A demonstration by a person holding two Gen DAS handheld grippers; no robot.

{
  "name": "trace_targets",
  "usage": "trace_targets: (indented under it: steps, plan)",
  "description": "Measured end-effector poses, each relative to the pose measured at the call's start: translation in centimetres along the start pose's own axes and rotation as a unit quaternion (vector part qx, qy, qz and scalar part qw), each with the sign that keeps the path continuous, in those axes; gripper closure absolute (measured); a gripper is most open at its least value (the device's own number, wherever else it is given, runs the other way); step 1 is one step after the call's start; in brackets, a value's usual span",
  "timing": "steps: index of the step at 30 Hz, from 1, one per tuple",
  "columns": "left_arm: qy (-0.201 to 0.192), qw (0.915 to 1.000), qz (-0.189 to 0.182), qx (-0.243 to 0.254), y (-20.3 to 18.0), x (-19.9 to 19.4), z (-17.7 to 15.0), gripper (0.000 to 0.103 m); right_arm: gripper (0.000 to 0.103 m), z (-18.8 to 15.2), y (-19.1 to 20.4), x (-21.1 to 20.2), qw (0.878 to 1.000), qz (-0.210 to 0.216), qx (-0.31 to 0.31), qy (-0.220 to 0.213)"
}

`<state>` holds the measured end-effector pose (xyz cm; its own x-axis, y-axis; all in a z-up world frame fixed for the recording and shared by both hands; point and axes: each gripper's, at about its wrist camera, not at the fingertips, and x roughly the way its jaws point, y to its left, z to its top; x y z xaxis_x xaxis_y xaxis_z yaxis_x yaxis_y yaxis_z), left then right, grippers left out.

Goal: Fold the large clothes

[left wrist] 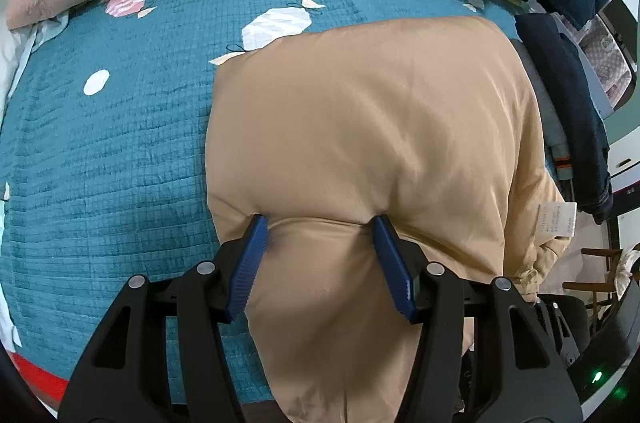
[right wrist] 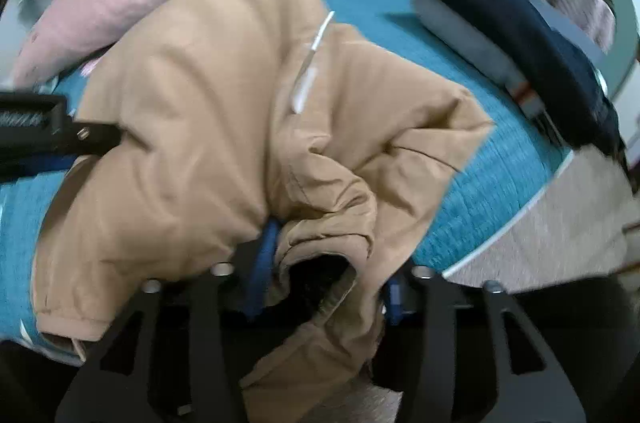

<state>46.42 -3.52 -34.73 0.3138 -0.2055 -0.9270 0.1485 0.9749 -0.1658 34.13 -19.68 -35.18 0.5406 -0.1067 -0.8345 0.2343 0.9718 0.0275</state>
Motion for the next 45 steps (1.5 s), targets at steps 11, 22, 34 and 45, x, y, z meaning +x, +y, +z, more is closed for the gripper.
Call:
trace_targets:
  steps: [11, 22, 34, 45]
  plan:
    - [0.000, 1.0000, 0.004, 0.003, -0.3, 0.3, 0.0, 0.047, 0.038, -0.1, -3.7, 2.4, 0.984, 0.107, 0.126, 0.067]
    - [0.040, 0.9977, -0.043, 0.035, 0.7, 0.0, 1.9, 0.046, 0.060, 0.8, -5.5, 3.6, 0.954, 0.222, 0.175, 0.100]
    - [0.041, 0.9844, -0.161, 0.059, 2.8, -2.8, 7.3, 0.036, 0.083, 1.9, -8.6, 5.0, 0.898, 0.348, 0.216, 0.160]
    - [0.153, 0.9522, -0.146, 0.220, -3.8, 4.5, 14.7, 0.017, 0.085, 1.4, -10.0, 4.5, 0.901, 0.344, 0.176, 0.195]
